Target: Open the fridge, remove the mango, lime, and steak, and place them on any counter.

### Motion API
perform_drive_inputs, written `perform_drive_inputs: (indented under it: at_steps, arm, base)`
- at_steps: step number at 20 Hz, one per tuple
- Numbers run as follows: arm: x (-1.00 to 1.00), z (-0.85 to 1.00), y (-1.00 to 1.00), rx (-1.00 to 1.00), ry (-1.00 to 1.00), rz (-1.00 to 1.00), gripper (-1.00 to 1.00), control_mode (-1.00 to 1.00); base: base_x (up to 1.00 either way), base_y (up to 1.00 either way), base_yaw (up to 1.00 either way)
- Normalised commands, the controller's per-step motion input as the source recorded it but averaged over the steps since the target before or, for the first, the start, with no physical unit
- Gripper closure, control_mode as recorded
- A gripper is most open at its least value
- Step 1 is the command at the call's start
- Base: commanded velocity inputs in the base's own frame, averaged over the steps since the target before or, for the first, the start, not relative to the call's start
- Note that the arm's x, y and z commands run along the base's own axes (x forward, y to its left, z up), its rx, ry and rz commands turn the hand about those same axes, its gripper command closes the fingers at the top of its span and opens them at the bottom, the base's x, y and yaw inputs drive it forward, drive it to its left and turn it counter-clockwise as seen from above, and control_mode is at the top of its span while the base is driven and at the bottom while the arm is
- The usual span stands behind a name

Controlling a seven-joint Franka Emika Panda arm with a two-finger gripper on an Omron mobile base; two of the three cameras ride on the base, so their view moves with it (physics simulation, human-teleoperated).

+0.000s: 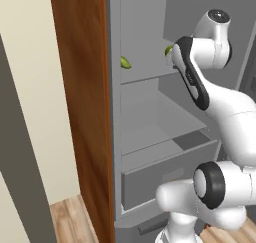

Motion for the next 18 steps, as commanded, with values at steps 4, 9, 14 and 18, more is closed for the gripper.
perform_drive_inputs:
  at_steps: [4, 9, 14, 18]
  arm:
    - [0.88, -0.17, -0.03, 0.0, 0.01, 0.0, -1.0, -1.0]
    - [0.67, -0.13, -0.29, -0.01, 0.0, 0.01, -1.0, -1.0]
    - [0.27, 0.0, -0.32, -0.03, 0.0, 0.03, -1.0, -1.0]
    - [0.05, 0.0, -0.22, -0.04, 0.0, 0.0, -1.0, -1.0]
  base:
    - [0.0, 0.0, 0.0]
    - [0.0, 0.0, 0.0]
    - [0.0, 0.0, 0.0]
    - [0.0, 0.0, 0.0]
